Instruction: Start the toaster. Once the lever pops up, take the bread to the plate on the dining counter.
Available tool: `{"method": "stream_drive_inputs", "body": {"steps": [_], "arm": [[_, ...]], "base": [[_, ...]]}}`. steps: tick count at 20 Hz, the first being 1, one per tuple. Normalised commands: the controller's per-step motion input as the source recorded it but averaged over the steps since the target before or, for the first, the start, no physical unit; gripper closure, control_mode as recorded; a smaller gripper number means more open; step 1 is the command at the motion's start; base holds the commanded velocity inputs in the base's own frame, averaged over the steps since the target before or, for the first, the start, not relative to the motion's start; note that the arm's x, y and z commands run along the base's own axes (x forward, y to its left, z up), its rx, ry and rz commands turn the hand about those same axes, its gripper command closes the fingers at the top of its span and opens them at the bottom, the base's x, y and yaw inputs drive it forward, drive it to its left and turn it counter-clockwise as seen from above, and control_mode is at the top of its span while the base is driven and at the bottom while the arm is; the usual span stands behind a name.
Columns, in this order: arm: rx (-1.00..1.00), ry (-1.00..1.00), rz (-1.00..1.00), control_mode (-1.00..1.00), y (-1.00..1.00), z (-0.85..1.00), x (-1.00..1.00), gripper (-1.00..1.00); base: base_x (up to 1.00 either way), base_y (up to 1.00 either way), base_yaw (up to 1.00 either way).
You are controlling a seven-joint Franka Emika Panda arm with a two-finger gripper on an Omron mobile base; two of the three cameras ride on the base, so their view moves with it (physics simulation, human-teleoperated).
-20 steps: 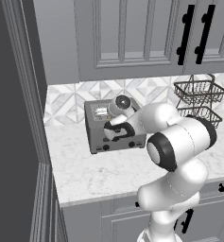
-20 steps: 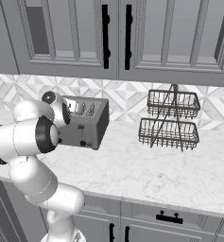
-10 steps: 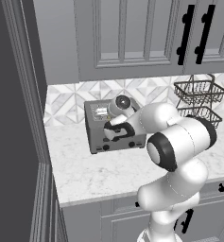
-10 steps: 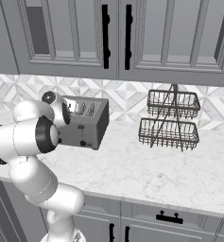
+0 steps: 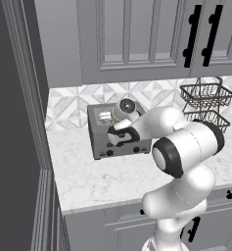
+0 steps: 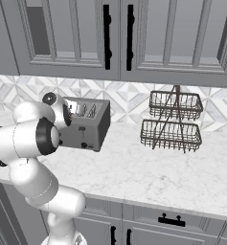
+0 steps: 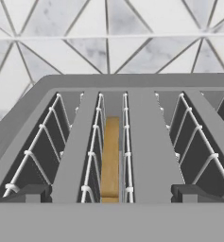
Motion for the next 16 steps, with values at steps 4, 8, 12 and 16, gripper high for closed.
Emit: {"method": "stream_drive_inputs", "body": {"steps": [4, 8, 12, 16], "arm": [[0.00, 0.00, 0.00, -1.00, 0.00, 0.00, 0.00, -1.00], [0.00, 0.00, 0.00, -1.00, 0.00, 0.00, 0.00, -1.00], [0.00, 0.00, 0.00, -1.00, 0.00, 0.00, 0.00, -1.00], [0.00, 0.00, 0.00, -1.00, 0.00, 0.00, 0.00, -1.00]], "base": [[0.00, 0.00, 0.00], [0.00, 0.00, 0.00], [0.00, 0.00, 0.00], [0.00, 0.00, 0.00]]}}
